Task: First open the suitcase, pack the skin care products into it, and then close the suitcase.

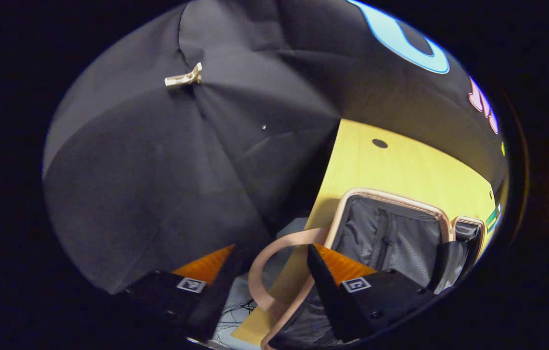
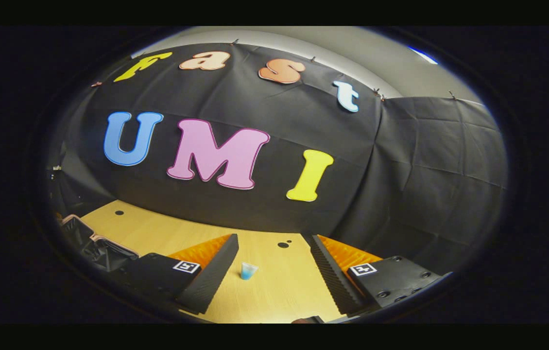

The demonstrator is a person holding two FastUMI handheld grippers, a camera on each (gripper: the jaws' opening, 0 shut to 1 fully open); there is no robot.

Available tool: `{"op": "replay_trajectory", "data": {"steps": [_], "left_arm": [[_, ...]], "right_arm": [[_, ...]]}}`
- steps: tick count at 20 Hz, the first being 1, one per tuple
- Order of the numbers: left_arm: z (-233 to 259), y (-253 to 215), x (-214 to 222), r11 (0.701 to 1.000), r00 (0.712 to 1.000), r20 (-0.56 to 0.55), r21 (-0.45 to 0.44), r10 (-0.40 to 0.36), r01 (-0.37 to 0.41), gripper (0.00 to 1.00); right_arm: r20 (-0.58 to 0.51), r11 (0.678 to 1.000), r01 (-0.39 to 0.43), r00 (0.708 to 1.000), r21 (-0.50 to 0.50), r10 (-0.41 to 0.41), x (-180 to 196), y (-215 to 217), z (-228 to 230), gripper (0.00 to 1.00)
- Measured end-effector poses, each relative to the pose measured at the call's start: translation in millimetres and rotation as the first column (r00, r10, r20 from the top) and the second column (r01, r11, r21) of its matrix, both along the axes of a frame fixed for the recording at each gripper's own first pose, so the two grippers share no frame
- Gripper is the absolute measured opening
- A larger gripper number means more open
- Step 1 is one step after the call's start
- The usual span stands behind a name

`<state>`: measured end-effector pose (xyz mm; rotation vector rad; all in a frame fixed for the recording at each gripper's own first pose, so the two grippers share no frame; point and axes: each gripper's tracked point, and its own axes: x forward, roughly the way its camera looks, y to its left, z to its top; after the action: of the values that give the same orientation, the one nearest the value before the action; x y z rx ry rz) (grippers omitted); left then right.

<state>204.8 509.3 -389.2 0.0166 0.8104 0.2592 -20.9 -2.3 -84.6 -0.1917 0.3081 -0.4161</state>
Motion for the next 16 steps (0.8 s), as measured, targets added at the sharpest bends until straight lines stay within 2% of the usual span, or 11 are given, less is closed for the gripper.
{"op": "replay_trajectory", "data": {"steps": [1,4,6,8,12,14,16], "left_arm": [[19.6,-13.1,2.6,0.999,0.998,0.050,0.016,-0.032,0.031,0.93],[72.2,-86.2,7.4,0.985,0.968,0.179,0.039,-0.174,0.170,0.92],[103.1,-141.8,4.4,0.962,0.932,0.242,0.061,-0.272,0.265,0.93],[125.5,-213.0,-3.3,0.937,0.888,0.311,0.022,-0.338,0.349,0.93],[153.3,-361.2,-30.8,0.867,0.799,0.408,-0.036,-0.442,0.497,0.95],[146.3,-434.8,-43.9,0.820,0.762,0.430,-0.082,-0.484,0.567,0.95],[130.0,-500.5,-50.0,0.778,0.737,0.424,-0.112,-0.526,0.619,0.95]], "right_arm": [[0.004,1.000,0.001,1.000,0.000,-0.001,-3.9,-2.4,-1.0,0.95],[0.013,1.000,0.002,1.000,0.004,-0.002,-13.6,-10.9,-6.2,0.95],[0.026,1.000,-0.020,0.999,0.013,0.020,-15.2,-11.5,-10.2,0.95],[0.035,0.998,-0.048,0.998,0.041,0.047,-13.3,-11.4,-19.2,0.95],[0.031,0.992,-0.087,0.996,0.093,0.085,-3.1,-19.3,-49.1,0.95],[0.002,0.987,-0.105,0.994,0.123,0.106,7.5,-23.4,-76.4,0.96],[-0.024,0.979,-0.130,0.991,0.155,0.135,20.3,-24.6,-103.1,0.96]]}}
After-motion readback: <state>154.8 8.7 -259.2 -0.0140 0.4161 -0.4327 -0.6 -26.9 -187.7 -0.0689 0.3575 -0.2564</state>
